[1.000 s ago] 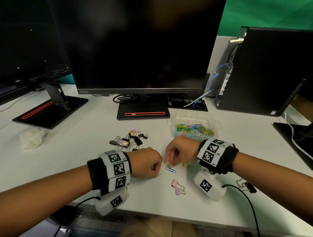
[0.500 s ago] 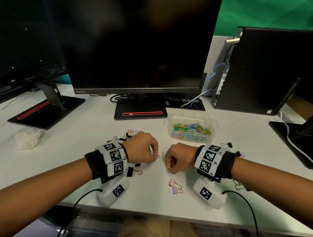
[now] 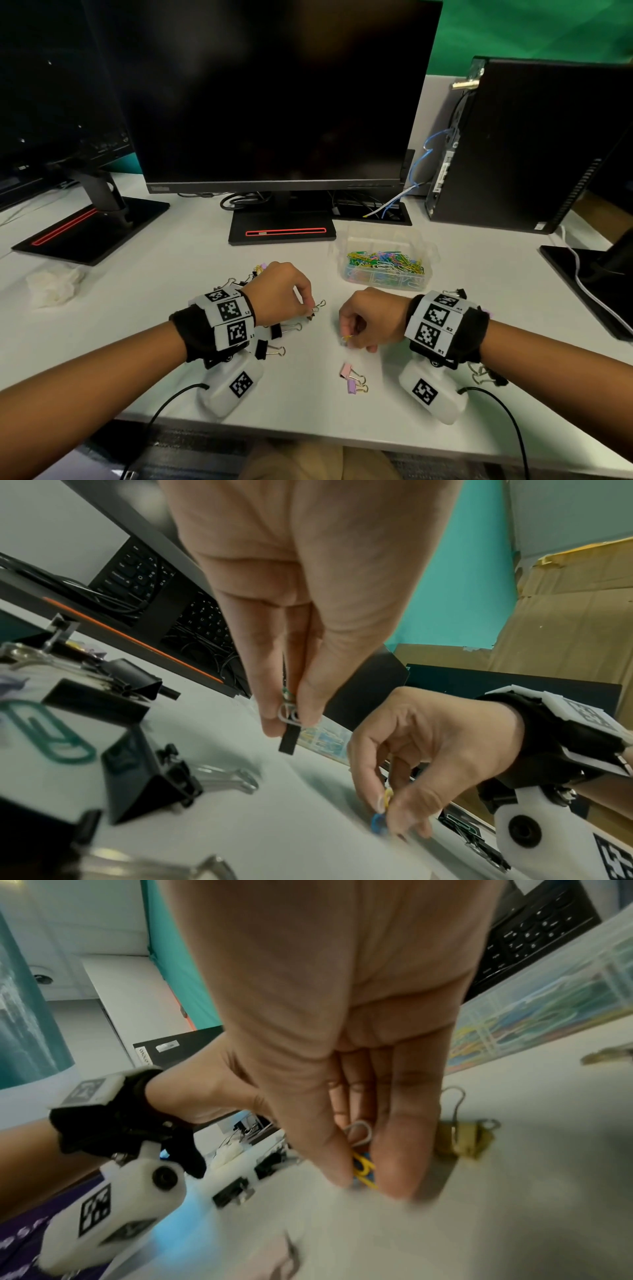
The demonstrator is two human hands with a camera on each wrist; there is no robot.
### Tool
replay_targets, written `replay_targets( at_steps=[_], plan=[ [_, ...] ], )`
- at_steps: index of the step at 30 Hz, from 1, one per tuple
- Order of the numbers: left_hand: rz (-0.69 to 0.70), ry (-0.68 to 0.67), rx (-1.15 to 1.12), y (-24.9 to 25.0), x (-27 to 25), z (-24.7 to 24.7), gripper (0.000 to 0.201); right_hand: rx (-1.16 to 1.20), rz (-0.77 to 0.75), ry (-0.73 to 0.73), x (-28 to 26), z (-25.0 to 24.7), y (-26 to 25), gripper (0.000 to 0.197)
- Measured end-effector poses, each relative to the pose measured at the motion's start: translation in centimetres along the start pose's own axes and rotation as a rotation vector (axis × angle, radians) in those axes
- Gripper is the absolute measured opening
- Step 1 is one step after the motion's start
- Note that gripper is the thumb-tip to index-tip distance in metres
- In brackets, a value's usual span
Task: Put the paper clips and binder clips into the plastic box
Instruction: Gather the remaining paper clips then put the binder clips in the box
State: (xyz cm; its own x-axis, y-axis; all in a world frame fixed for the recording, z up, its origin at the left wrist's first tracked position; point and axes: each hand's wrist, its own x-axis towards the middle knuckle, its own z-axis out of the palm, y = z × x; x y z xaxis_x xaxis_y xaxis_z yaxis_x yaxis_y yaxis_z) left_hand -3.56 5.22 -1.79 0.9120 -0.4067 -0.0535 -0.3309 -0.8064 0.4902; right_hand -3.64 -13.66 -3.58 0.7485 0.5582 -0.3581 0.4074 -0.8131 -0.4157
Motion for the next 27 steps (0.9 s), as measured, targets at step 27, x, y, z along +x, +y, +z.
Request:
replay_targets(
  at_steps=[27],
  plan=[
    [0.071, 0.05, -0.363, 0.2, 4.7, -1.3, 0.009, -0.128, -0.012, 0.147, 0.5, -1.3, 1.4, 0.038]
  ],
)
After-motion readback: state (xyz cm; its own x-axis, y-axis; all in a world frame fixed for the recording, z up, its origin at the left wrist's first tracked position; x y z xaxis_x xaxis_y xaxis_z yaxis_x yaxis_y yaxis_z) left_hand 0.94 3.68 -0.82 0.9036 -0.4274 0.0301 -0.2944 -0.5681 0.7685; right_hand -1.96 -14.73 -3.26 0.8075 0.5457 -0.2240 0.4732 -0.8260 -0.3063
